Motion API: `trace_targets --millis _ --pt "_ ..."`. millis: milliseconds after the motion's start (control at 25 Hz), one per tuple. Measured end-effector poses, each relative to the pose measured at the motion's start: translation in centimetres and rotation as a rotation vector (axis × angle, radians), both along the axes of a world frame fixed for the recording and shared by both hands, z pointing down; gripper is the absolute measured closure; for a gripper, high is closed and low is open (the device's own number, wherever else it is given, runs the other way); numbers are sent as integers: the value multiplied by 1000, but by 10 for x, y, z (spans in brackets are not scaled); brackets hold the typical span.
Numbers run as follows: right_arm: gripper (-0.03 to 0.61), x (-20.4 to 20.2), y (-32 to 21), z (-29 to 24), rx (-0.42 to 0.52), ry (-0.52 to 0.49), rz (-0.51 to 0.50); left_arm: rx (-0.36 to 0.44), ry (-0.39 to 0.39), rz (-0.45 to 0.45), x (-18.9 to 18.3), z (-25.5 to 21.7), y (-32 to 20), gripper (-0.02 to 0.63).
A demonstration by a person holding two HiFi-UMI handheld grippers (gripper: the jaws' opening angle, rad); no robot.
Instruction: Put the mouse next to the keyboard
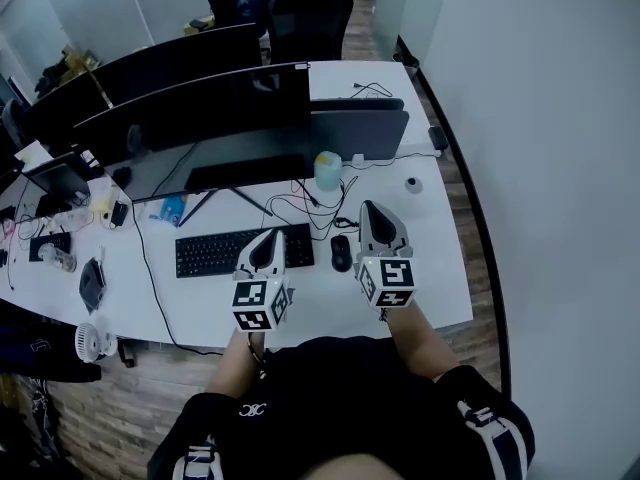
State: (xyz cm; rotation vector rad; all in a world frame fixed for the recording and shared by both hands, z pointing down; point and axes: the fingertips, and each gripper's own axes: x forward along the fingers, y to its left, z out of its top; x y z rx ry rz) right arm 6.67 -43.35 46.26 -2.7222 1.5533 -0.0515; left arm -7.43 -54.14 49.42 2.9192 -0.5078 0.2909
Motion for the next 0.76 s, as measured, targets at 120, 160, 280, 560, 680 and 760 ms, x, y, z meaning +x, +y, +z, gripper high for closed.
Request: trace_targets --millis 120,160,280,560,680,760 --pt "566 4 1 -5 14 -3 14 8 1 4 3 -4 3 601" --pt "566 4 2 -6 16 -4 16 13 1 5 3 -5 4 601" --pt "566 5 4 -6 14 -9 24 19 2 7 5 -8 4 601" --pt "565 6 12 -2 15 -18 29 23 7 1 9 -6 9 601" --pt "565 5 15 1 13 -24 27 24 7 3 10 -7 12 601" --pt "565 4 17 3 10 -31 28 26 3 8 11 -7 14 601"
